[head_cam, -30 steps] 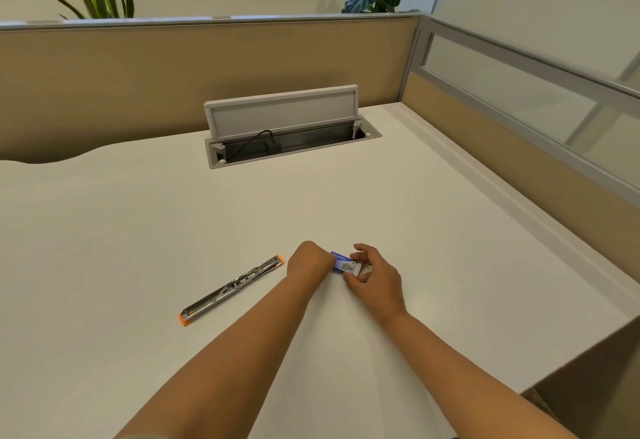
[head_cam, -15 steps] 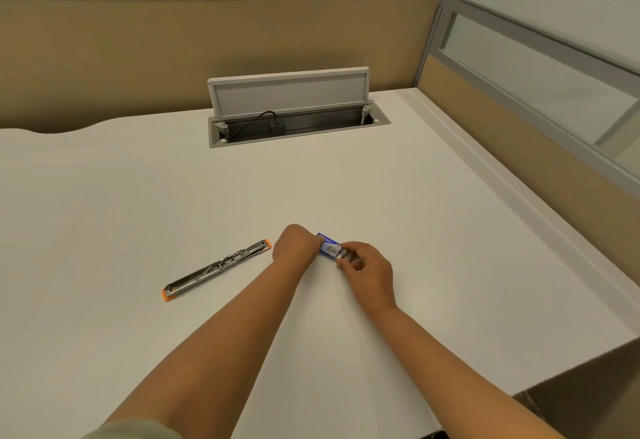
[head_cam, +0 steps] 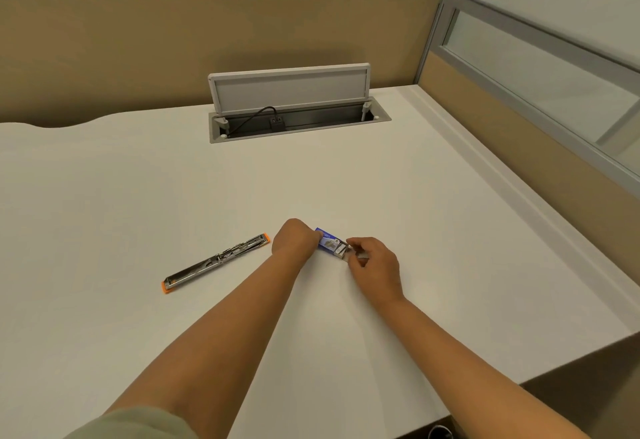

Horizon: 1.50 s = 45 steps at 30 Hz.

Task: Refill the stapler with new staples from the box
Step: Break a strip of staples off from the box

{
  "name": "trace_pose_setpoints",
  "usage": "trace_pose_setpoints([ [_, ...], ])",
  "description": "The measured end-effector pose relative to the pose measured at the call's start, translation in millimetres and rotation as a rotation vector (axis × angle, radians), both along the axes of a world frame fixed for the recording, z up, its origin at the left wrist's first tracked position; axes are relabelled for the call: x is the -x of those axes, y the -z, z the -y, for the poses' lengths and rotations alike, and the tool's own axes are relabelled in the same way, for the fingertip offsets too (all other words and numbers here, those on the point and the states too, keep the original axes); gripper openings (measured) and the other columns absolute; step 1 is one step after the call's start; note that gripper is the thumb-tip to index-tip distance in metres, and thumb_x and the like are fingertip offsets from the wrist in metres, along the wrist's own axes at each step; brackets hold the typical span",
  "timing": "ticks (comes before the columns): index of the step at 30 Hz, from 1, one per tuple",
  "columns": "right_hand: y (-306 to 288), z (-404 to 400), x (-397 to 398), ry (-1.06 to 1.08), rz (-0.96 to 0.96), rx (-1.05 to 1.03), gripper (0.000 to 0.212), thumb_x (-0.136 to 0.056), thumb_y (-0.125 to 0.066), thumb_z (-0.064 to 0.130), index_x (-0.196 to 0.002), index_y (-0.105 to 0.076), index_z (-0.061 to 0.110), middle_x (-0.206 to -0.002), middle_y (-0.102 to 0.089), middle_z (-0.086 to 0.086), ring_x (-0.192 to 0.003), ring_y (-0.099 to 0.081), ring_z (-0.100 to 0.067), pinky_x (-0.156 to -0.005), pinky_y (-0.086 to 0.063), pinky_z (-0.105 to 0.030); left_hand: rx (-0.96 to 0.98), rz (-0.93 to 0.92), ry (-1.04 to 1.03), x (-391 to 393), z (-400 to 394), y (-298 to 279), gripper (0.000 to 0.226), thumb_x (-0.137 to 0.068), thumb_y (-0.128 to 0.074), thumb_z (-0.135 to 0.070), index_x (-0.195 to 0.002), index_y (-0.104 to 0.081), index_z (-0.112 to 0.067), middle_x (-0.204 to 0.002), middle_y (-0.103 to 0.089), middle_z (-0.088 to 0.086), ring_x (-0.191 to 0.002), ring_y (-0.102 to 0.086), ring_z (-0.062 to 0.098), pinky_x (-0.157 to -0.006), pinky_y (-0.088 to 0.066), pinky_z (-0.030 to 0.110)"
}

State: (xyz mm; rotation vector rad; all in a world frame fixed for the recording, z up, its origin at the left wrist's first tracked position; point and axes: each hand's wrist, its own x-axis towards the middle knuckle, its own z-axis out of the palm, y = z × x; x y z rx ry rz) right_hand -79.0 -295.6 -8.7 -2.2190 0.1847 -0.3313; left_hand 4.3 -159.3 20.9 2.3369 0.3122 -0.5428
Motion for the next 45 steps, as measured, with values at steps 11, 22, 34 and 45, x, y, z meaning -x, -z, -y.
trace_pose_setpoints([
  [11, -27.9, 26.4, -30.7, -0.501, -0.118, 0.554, 0.023, -0.090, -0.052, 0.011, -0.107, -0.067, 0.012, -0.112, -0.063, -0.005, -0.094, -0.061, -0.025, -0.076, -0.047, -0.033, -0.007, -0.009, 0.011, -1.7, -0.9, 2.3, 0.019, -0.086, -0.058, -0.028, -0.083, -0.055, -0.010, -0.074, -0.052, 0.005, -0.076, -0.049, 0.024, -0.053, -0.029, 0.025],
  [22, -34.6, 22.5, -41.7, -0.591, -0.177, 0.795, 0.021, -0.094, -0.040, 0.012, -0.106, -0.056, 0.010, -0.113, -0.055, -0.006, -0.091, -0.056, -0.028, -0.070, -0.044, -0.037, -0.028, 0.019, 0.026, -2.2, -1.5, 4.3, 0.020, -0.085, -0.058, -0.029, -0.081, -0.054, -0.010, -0.062, -0.045, 0.002, -0.073, -0.047, 0.023, -0.047, -0.026, 0.024],
  [34, -29.4, 29.7, -29.0, -0.052, -0.086, 0.016, 0.012, -0.091, -0.043, 0.007, -0.089, -0.053, 0.013, -0.093, -0.062, -0.004, -0.083, -0.056, -0.022, -0.075, -0.045, -0.035, 0.007, -0.013, -0.013, -0.9, -1.4, 0.6, 0.036, -0.085, -0.059, -0.026, -0.059, -0.038, -0.014, -0.059, -0.038, 0.001, -0.068, -0.042, 0.024, -0.047, -0.024, 0.025],
  [45, -18.4, -14.7, -13.2, 0.319, -0.232, -0.801, 0.021, -0.095, -0.037, 0.004, -0.078, -0.046, 0.015, -0.081, -0.059, -0.002, -0.068, -0.058, -0.011, -0.065, -0.053, -0.022, 0.075, 0.092, -0.034, 8.0, -0.8, 1.3, 0.017, -0.086, -0.058, -0.026, -0.092, -0.046, -0.016, -0.100, -0.059, 0.006, -0.089, -0.053, 0.023, -0.071, -0.036, 0.028],
])
